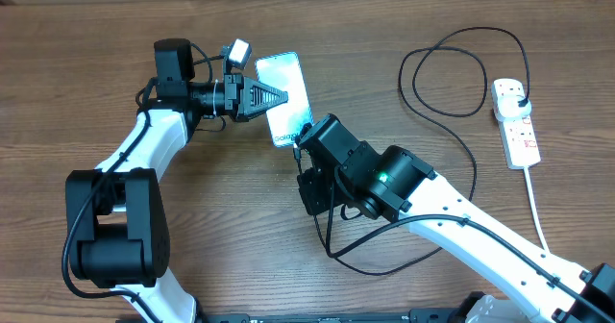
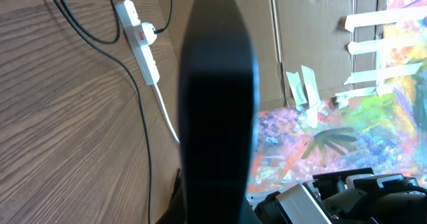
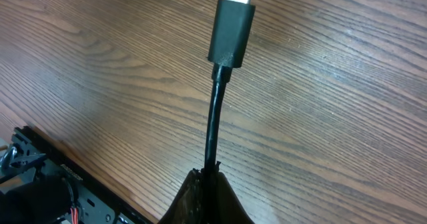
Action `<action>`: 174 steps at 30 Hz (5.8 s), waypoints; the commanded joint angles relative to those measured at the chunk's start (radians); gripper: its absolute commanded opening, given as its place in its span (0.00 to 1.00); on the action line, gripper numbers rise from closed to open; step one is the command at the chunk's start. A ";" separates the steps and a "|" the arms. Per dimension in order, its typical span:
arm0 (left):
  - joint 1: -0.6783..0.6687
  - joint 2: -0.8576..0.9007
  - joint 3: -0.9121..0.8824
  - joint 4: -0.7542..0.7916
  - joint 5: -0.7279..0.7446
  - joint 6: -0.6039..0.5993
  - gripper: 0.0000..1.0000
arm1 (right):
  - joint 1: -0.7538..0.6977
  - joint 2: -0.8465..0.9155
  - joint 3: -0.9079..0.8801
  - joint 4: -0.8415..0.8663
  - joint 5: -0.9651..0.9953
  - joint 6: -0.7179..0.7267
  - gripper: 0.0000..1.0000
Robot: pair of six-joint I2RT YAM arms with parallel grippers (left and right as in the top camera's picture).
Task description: Plug charger to phone and switch on socket
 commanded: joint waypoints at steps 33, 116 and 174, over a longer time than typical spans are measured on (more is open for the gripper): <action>0.002 0.000 0.018 0.004 0.046 -0.045 0.04 | -0.004 -0.003 0.014 0.000 -0.001 -0.006 0.04; 0.015 0.000 0.018 -0.011 0.002 -0.010 0.04 | -0.003 -0.005 0.014 0.020 0.047 -0.006 0.04; 0.013 0.000 0.018 -0.003 0.027 -0.056 0.04 | -0.003 -0.005 0.014 0.024 0.014 -0.006 0.04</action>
